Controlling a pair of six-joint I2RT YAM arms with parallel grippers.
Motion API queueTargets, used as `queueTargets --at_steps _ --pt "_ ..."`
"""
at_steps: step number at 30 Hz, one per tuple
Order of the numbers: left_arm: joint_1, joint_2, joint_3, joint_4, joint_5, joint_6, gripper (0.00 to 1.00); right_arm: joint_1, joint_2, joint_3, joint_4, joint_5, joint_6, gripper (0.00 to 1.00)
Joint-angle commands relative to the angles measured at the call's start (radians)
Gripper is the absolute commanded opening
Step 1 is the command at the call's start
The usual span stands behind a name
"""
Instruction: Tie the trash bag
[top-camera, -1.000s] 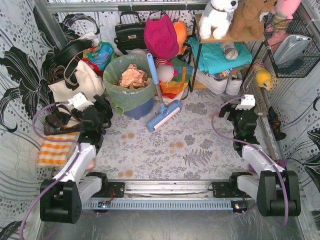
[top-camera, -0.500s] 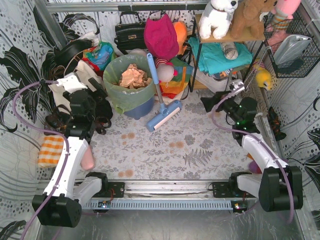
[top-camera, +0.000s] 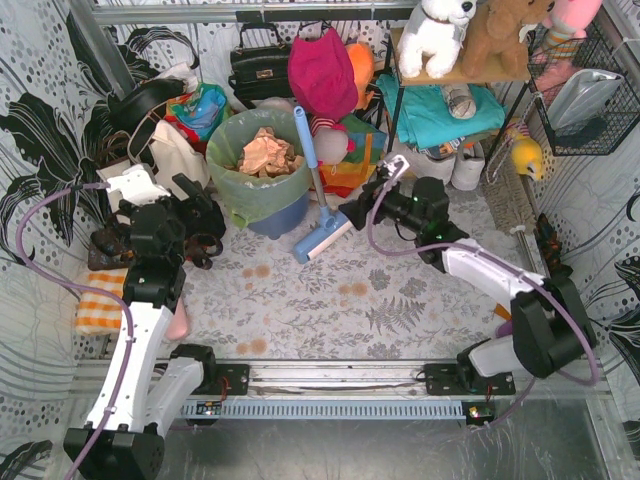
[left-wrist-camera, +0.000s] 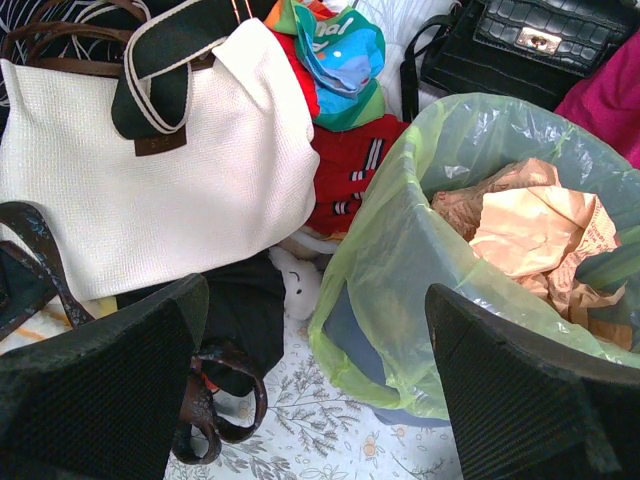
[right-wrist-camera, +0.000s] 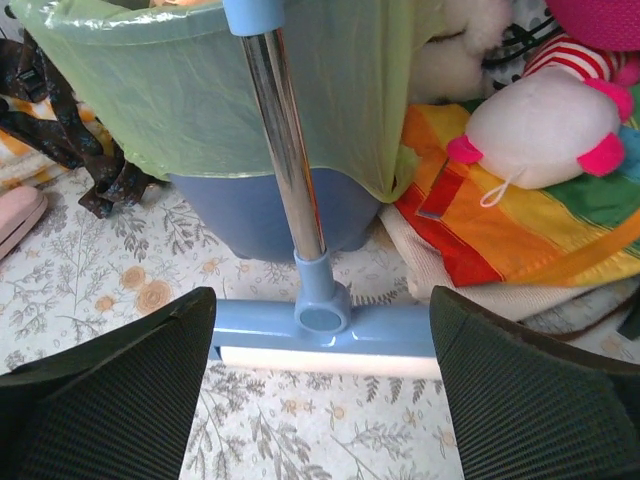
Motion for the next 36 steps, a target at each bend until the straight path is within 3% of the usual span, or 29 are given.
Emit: queueTargets --at_steps 1,10,18,32,36 --pt "0.006 -0.008 -0.008 0.048 0.008 0.033 0.98 0.039 0.092 0.099 0.042 0.022 -0.058 0.85" --pt "0.008 0.005 -0.004 0.046 0.055 0.023 0.98 0.079 0.248 0.235 0.076 0.014 -0.080 0.75" --pt "0.012 -0.004 -0.009 0.057 0.078 0.023 0.98 0.089 0.333 0.263 0.139 -0.004 -0.089 0.72" --pt "0.026 -0.003 -0.020 0.073 0.111 0.016 0.98 0.100 0.432 0.285 0.225 -0.025 -0.080 0.53" --pt "0.027 -0.002 -0.021 0.072 0.111 0.016 0.98 0.103 0.433 0.280 0.225 -0.026 -0.086 0.41"
